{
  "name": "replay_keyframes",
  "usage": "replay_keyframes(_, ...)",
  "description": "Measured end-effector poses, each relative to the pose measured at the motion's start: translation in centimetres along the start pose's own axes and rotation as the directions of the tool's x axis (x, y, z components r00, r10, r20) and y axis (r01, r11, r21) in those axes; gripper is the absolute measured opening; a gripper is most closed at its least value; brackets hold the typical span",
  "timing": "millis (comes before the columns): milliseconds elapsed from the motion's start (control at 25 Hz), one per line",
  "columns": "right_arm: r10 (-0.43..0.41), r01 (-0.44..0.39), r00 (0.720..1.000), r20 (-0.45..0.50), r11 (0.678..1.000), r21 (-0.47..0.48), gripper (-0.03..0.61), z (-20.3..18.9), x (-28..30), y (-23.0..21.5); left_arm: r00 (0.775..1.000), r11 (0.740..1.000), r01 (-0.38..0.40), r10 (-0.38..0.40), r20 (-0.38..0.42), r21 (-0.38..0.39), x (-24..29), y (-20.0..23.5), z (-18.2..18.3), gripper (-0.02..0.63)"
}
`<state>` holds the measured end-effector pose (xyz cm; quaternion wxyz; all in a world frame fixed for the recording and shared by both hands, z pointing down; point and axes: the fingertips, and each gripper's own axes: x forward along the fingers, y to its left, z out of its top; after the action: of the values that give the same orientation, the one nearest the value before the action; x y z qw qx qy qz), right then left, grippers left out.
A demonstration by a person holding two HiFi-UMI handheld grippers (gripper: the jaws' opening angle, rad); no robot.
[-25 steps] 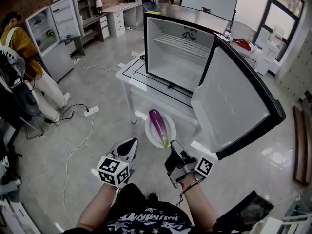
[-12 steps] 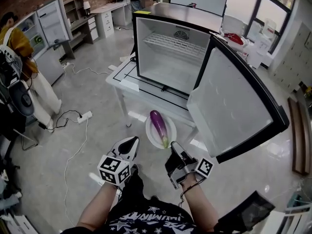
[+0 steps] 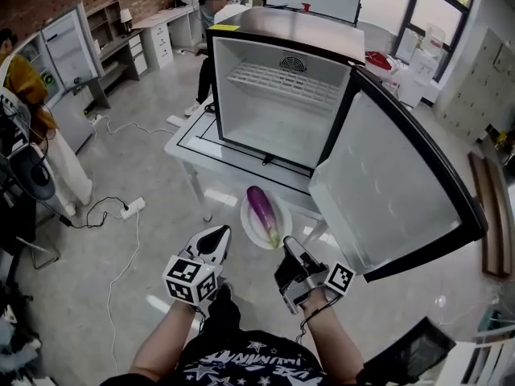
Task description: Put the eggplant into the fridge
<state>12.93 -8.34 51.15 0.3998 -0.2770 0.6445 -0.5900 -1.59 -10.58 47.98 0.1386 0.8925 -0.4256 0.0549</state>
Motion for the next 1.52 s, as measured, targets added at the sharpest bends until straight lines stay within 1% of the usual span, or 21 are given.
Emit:
replay_keyframes(240, 0.008, -0.007, 0.999, 0.049, 1.0, -0.013, 0.025, 2.0, 3.2, 0.3, 0.999, 0.999, 0.039, -0.039, 0.014, 0.017, 2.8, 2.6, 2.5, 0.009)
replay_keyframes(560, -0.006, 0.009, 0.996, 0.093, 0.999, -0.033, 0.025, 2.8, 6.9, 0.3, 0.997, 0.997, 0.077, -0.077, 0.013, 0.009, 4.5, 6.4, 4.2, 0.009)
replay_keyframes(920, 0.003, 0.005, 0.988, 0.153, 0.999, -0.054, 0.025, 3.1, 11.9, -0.2, 0.991, 0.991, 0.132, -0.132, 0.008, 0.027, 6.9, 11.7, 6.1, 0.009)
replay_keyframes(1240, -0.017, 0.031, 0.976, 0.216, 0.998, -0.06, 0.025, 3.7, 14.5, -1.5, 0.979, 0.979, 0.203, -0.203, -0.011, 0.02, 9.6, 14.6, 6.2, 0.009)
replay_keyframes(1440, -0.033, 0.049, 0.965, 0.259, 0.997, -0.057, 0.025, 4.1, 15.3, -2.2, 0.973, 0.973, 0.231, -0.231, -0.016, 0.005, 10.4, 15.8, 6.1, 0.009)
replay_keyframes(1520, -0.028, 0.044, 0.962, 0.273, 0.998, -0.054, 0.025, 4.1, 15.7, -2.3, 0.97, 0.971, 0.24, -0.24, -0.022, 0.002, 10.7, 16.2, 5.9, 0.009)
